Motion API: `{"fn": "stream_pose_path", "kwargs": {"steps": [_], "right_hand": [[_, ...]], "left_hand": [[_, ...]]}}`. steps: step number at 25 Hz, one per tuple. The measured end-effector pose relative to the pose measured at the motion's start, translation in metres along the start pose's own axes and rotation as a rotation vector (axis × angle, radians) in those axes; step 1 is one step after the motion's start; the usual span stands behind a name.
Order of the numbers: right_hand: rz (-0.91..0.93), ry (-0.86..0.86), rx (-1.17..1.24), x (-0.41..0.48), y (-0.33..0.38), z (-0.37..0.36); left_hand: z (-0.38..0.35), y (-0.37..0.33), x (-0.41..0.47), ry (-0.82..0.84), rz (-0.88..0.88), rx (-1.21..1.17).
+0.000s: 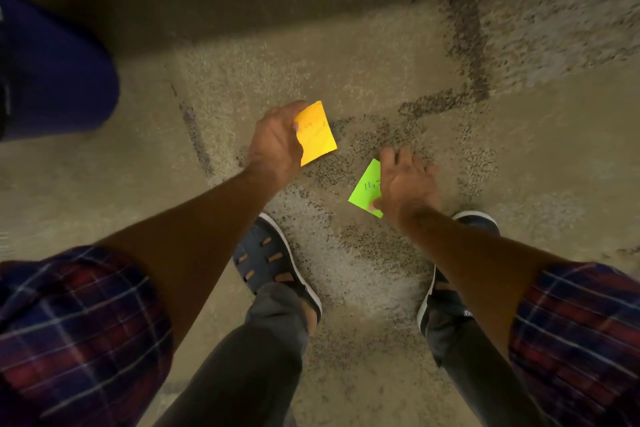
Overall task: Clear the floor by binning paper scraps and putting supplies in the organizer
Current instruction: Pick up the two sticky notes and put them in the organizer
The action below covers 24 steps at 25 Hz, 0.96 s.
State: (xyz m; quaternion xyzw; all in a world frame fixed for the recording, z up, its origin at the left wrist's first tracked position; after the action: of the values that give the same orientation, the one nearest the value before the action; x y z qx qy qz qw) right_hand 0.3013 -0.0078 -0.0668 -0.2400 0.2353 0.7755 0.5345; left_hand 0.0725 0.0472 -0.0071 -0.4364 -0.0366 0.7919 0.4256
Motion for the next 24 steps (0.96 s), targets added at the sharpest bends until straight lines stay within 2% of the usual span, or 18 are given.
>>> {"fn": "stream_pose_path", "kwargs": {"steps": [3, 6, 9, 12, 15, 19, 24], "right_hand": [[-0.033, 0.050, 0.071, 0.003, -0.009, 0.000], [-0.022, 0.070, 0.205, -0.007, -0.011, 0.017], [-0.009, -0.024, 0.523, -0.028, -0.008, 0.060], [0.157, -0.161, 0.725, -0.049, 0.008, 0.134], [0.295, -0.248, 0.742, -0.068, 0.023, 0.215], [0.242, -0.271, 0.746, -0.092, 0.032, 0.313], [0.147, -0.408, 0.832, -0.145, 0.038, 0.407]], "left_hand": [[-0.001, 0.006, -0.009, 0.009, 0.024, -0.043], [0.014, 0.004, -0.017, -0.060, 0.077, -0.098], [0.039, -0.013, -0.029, -0.083, 0.055, -0.140], [0.069, -0.041, -0.045, -0.089, 0.086, -0.263], [0.098, -0.071, -0.069, -0.057, 0.169, -0.408], [0.149, -0.120, -0.127, 0.013, 0.178, -0.670], [0.216, -0.166, -0.206, 0.104, 0.177, -0.921]]}}
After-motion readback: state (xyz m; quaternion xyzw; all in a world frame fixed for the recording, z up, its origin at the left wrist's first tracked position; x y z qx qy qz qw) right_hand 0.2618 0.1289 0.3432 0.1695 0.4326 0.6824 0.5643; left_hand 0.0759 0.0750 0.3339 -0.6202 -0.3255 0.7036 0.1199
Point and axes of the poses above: each hand's wrist, its own x-axis towards the middle knuckle, its own z-axis out of the back of the hand, y = z × x, the point moved 6 cm from there along x, towards the middle knuckle, and after that the axes turned 12 degrees about z, right-handed, at the moved point
